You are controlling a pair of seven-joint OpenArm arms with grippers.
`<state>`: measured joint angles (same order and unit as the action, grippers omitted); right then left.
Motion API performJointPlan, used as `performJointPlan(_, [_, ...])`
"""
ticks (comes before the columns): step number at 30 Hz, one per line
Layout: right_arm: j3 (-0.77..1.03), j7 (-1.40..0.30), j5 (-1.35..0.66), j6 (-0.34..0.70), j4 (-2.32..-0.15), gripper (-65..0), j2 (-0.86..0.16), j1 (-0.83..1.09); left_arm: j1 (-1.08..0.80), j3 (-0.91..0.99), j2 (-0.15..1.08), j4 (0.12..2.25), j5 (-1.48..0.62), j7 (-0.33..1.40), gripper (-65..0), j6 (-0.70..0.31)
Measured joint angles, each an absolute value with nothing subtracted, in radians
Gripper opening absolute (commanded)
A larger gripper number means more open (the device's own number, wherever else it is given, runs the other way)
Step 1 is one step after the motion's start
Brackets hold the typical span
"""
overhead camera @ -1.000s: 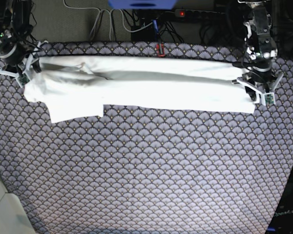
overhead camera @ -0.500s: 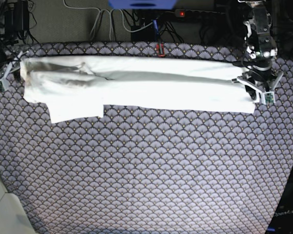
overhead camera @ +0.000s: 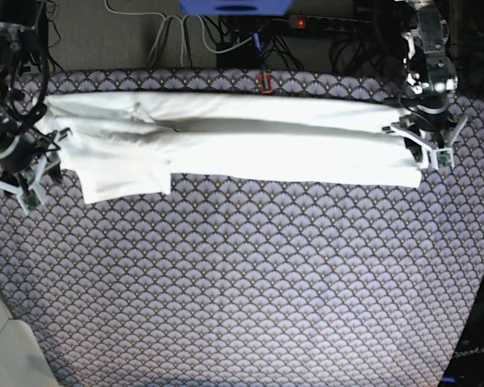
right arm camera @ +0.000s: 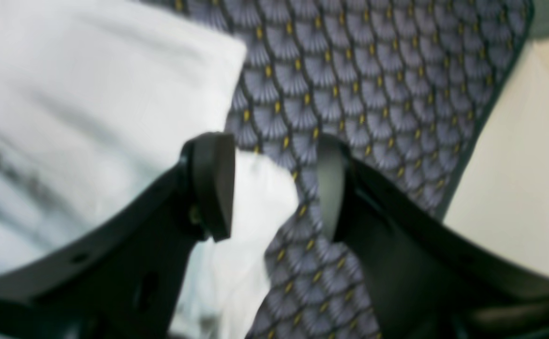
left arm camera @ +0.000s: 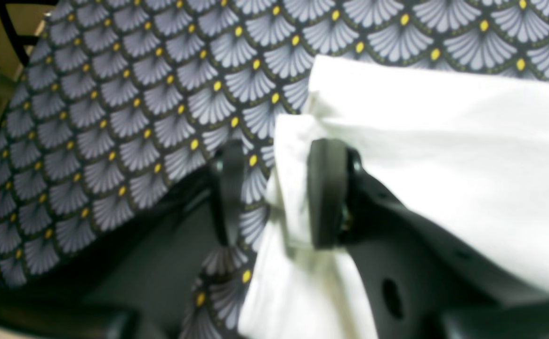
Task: Fold the T-shirt properly
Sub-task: 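Lower the folded edge and open both grippers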
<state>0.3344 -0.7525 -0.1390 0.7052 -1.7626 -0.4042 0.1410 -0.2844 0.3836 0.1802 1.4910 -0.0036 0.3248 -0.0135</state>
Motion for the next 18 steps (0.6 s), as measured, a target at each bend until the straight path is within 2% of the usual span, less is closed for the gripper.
performJointPlan(5, [0.248,-0.845,-0.144,0.703,-1.736,-35.4,-0.388,-0.005,-0.284,0.384,0.180,1.491,-0.003,0.330,-41.6,-0.013])
performJointPlan(13, [0.245,-0.871,-0.130,0.699,-1.365,-35.4,-0.371,-0.168,-0.300,0.385,0.178,1.491,-0.006,0.325,-41.6,-0.014])
performJointPlan(18, [0.247,-0.864,-0.131,0.698,-1.297,-35.5,-0.364,-0.194,-0.295,0.385,0.177,1.491,-0.004,0.326,-41.6,-0.012])
